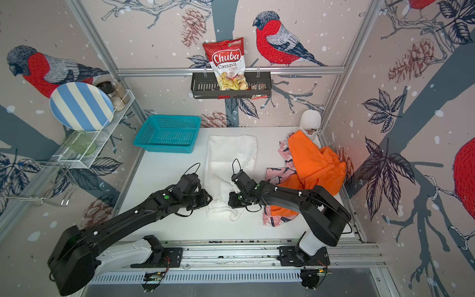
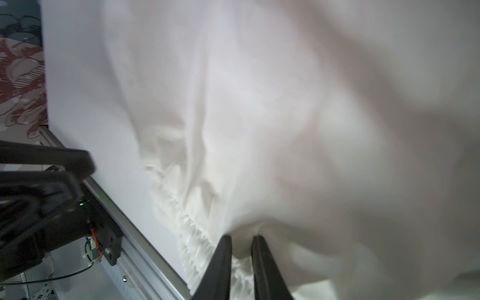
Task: Roll up the shorts
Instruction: Roll the shorts at the center of the board.
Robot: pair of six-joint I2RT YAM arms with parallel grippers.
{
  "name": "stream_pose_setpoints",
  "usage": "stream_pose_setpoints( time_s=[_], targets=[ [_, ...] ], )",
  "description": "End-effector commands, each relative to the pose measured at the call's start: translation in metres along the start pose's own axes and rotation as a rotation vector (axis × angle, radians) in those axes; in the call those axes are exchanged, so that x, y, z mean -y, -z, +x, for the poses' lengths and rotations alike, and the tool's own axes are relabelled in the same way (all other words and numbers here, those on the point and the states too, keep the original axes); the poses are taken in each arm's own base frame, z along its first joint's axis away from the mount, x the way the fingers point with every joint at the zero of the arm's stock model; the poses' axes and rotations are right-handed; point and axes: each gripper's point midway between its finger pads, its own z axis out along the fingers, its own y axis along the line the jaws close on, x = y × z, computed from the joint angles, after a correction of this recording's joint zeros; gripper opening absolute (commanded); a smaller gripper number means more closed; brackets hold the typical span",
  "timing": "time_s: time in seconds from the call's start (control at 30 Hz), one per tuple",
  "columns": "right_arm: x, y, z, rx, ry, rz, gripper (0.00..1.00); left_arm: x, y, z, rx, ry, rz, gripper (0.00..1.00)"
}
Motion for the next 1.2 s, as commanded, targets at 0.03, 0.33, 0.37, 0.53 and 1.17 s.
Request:
stream_pose_setpoints(
  time_s=[0.03,0.33,0.37,0.53,1.17],
  targets=[
    [-0.005,-0.039,0.037,-0.122,-0.035,-0.086,0.2,0.023,-0.016,-0.004,-0.016,0.0,0.056,0.33],
    [-0.001,-0.013,0.011,0.005,-0.003,-0.04,0.28,-0.075,-0.05,0.036,-0.086,0.072,-0.168,0.26],
    [-0.004,-0.006,0.006,0.031,0.02,-0.049,0.32,-0.086,-0.051,0.039,-0.082,0.082,-0.189,0.24],
    [-0.03,0.026,-0.01,0.142,0.303,-0.101,0.53,-0.106,-0.054,0.03,-0.051,0.082,-0.227,0.21],
    [0.012,0.032,-0.013,0.353,1.522,0.517,1.0,-0.107,-0.063,0.025,-0.073,0.059,-0.215,0.18]
  ],
)
